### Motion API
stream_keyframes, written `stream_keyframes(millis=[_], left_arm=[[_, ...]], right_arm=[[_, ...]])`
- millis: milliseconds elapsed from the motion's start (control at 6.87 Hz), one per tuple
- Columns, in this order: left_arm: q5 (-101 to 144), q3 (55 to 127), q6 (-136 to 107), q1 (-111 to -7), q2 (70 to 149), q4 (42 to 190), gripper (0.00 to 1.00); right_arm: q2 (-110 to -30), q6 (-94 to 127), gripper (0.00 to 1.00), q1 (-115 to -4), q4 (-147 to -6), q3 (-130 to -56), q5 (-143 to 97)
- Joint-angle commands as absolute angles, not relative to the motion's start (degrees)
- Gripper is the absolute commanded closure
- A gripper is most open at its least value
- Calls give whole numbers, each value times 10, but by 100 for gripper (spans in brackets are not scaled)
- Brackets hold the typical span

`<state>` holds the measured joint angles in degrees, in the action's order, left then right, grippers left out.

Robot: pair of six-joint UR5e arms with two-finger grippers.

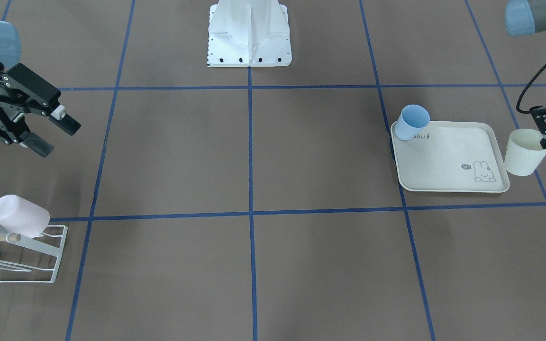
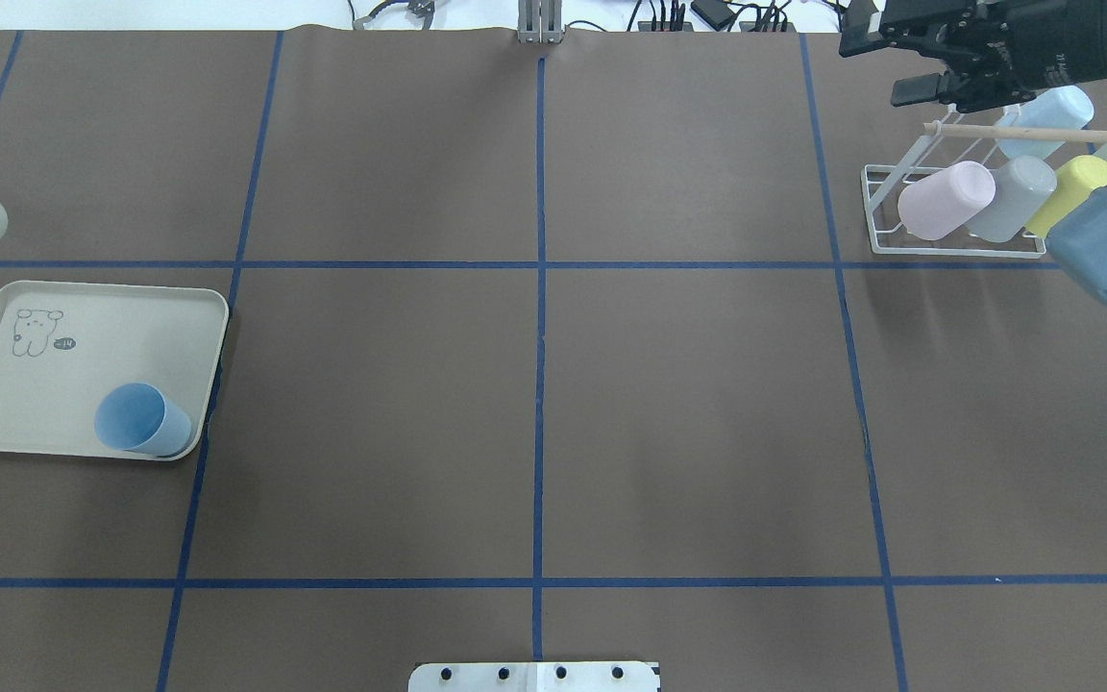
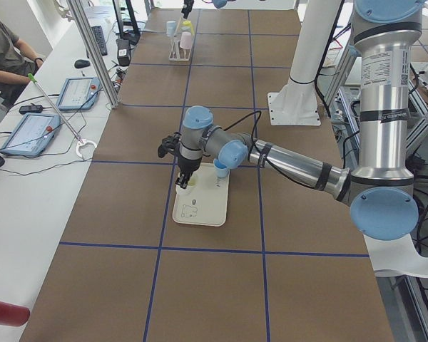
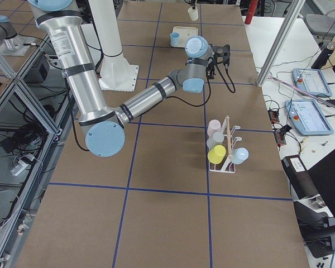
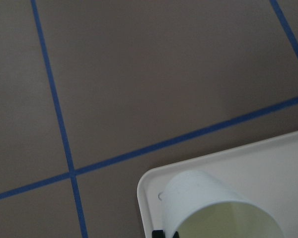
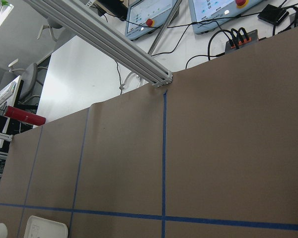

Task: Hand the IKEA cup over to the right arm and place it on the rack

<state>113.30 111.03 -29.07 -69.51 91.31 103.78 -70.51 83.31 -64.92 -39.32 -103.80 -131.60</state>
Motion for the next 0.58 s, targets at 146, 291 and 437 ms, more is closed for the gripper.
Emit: stream_keyframes(millis=[146, 291, 437], left_arm=[[1112, 1126, -574, -685, 988, 1089, 100], [1112, 1128, -664, -659, 1012, 1102, 100], [1110, 1128, -758, -626, 1046, 1114, 100]], right_arm=[[-686, 921, 0, -616, -354, -1036, -1248], [-684, 965, 0, -601, -325, -1036, -1212], [-682, 1011, 0, -577, -288, -1036, -1162]])
